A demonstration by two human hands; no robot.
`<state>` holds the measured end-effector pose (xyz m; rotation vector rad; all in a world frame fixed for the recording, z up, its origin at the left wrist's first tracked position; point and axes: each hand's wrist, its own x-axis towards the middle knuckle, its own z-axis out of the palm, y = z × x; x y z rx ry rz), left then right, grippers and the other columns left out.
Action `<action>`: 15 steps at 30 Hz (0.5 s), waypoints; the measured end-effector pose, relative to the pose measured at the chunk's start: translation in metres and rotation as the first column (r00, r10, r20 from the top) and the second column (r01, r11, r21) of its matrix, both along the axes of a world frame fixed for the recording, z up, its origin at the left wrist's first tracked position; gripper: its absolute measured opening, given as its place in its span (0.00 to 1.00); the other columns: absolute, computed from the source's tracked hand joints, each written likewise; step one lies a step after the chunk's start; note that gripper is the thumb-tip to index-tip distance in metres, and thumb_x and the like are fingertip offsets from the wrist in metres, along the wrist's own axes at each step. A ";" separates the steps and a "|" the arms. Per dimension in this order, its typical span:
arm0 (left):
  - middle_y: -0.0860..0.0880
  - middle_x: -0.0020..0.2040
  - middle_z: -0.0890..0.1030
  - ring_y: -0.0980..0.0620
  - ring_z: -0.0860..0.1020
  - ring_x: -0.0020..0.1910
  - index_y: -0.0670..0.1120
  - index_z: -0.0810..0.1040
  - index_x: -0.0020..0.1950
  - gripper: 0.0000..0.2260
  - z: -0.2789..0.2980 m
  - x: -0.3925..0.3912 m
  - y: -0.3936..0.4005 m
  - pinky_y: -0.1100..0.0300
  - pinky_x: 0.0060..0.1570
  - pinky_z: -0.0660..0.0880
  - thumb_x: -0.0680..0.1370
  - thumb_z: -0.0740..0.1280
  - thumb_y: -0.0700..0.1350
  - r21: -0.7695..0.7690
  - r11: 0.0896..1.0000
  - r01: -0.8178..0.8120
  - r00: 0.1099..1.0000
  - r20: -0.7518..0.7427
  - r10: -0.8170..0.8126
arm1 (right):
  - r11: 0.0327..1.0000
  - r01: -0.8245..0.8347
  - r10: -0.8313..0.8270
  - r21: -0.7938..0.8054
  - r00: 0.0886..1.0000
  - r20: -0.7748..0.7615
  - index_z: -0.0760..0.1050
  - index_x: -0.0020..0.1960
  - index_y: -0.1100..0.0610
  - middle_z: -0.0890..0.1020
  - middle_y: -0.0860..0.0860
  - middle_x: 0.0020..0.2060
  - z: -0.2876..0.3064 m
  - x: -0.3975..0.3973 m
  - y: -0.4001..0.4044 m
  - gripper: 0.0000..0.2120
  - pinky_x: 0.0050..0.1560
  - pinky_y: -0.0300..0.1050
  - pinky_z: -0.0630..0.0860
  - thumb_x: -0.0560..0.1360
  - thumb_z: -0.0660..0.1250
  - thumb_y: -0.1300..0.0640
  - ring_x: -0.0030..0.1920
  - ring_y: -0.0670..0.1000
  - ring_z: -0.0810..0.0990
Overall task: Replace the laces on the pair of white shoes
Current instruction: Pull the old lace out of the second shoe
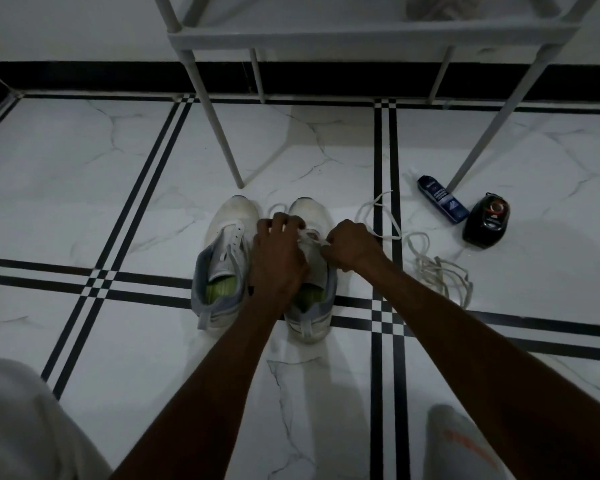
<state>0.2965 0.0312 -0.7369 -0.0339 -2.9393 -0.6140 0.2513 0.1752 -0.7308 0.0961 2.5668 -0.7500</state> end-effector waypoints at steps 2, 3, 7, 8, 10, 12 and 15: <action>0.46 0.64 0.75 0.42 0.68 0.63 0.47 0.79 0.62 0.14 -0.002 -0.002 0.006 0.49 0.58 0.69 0.76 0.69 0.43 -0.085 0.993 0.087 0.996 0.016 -0.086 | 1.000 0.012 -0.012 -0.013 1.000 -0.029 0.78 0.45 0.63 0.83 0.60 0.42 0.000 -0.002 0.001 0.16 0.44 0.50 0.83 0.76 0.68 0.48 0.41 0.59 0.83; 0.46 0.64 0.75 0.42 0.69 0.63 0.47 0.81 0.61 0.12 -0.004 -0.003 0.010 0.49 0.58 0.69 0.78 0.69 0.44 -0.099 0.990 0.104 0.994 0.026 -0.102 | 1.000 0.008 -0.009 -0.013 0.999 -0.033 0.77 0.43 0.62 0.83 0.60 0.42 -0.001 -0.003 0.001 0.16 0.44 0.49 0.82 0.77 0.66 0.48 0.41 0.59 0.83; 0.46 0.60 0.80 0.43 0.72 0.61 0.46 0.82 0.60 0.10 -0.008 -0.008 0.012 0.50 0.57 0.68 0.80 0.67 0.43 -0.114 0.987 0.111 0.994 0.016 -0.110 | 0.998 -0.056 0.055 -0.025 0.998 -0.033 0.73 0.42 0.59 0.82 0.63 0.46 0.000 -0.006 0.001 0.13 0.32 0.41 0.72 0.76 0.66 0.49 0.40 0.59 0.80; 0.47 0.59 0.81 0.43 0.73 0.60 0.46 0.83 0.59 0.10 -0.007 -0.011 0.012 0.49 0.57 0.67 0.80 0.66 0.43 -0.122 0.984 0.128 0.992 0.012 -0.128 | 0.997 -0.070 0.069 -0.028 0.997 -0.033 0.73 0.42 0.59 0.82 0.62 0.45 0.001 -0.006 0.002 0.13 0.29 0.40 0.68 0.76 0.67 0.49 0.40 0.58 0.79; 0.46 0.55 0.82 0.42 0.74 0.58 0.46 0.84 0.54 0.08 -0.005 -0.012 0.011 0.47 0.56 0.68 0.79 0.66 0.43 -0.155 0.977 0.149 0.989 -0.002 -0.151 | 0.997 -0.065 0.064 -0.045 0.998 -0.013 0.75 0.43 0.61 0.82 0.60 0.42 0.001 -0.006 0.007 0.16 0.29 0.41 0.70 0.76 0.67 0.47 0.39 0.57 0.79; 0.44 0.52 0.80 0.42 0.76 0.54 0.44 0.82 0.50 0.05 -0.004 -0.015 0.004 0.48 0.52 0.72 0.78 0.67 0.41 -0.017 0.999 -0.045 0.996 -0.076 0.043 | 0.996 -0.008 0.010 -0.091 1.000 0.017 0.78 0.45 0.66 0.83 0.59 0.40 -0.002 -0.007 0.013 0.19 0.36 0.48 0.81 0.75 0.69 0.47 0.39 0.57 0.83; 0.40 0.50 0.78 0.41 0.78 0.51 0.41 0.76 0.49 0.04 0.001 -0.028 -0.020 0.59 0.47 0.69 0.79 0.63 0.40 0.390 0.797 -0.462 0.833 -0.118 0.540 | 0.983 0.081 -0.072 -0.163 0.996 0.060 0.80 0.49 0.67 0.85 0.62 0.41 -0.008 -0.008 0.023 0.19 0.44 0.57 0.84 0.75 0.70 0.49 0.40 0.59 0.85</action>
